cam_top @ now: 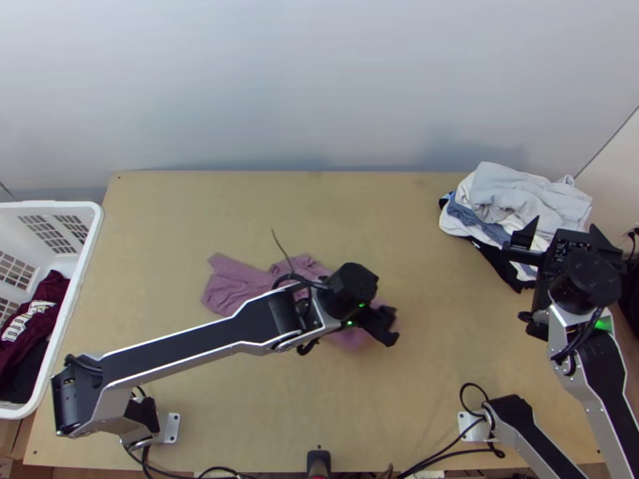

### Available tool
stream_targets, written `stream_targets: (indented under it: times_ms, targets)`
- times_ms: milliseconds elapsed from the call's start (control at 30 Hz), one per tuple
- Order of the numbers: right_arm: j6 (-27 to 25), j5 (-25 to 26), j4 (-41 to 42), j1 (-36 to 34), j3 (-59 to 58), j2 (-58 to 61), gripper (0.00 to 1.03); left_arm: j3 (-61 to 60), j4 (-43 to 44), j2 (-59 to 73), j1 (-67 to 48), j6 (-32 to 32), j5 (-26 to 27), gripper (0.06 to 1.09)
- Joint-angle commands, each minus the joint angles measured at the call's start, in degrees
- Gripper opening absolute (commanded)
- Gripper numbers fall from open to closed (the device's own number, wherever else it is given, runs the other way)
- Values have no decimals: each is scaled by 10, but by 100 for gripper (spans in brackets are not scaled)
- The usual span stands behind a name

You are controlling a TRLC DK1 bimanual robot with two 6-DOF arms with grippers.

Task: Fold the t-shirt

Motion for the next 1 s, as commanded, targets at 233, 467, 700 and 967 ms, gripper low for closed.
stream_targets:
  times_ms: [233,467,700,967]
  targets:
    - [77,-62,-72,77,83,88,99,-30,-95,-134,148,6,-2,105]
    - [239,-177,-149,162,146,187,99,-132,-125,-225,292,11,-2,105]
    - [322,-245,-172,252,189,309,97,-226,-124,-255,401,11,-2,104]
    - [354,-276,-166,339,188,397,95,-302,-77,-206,463,20,-2,103]
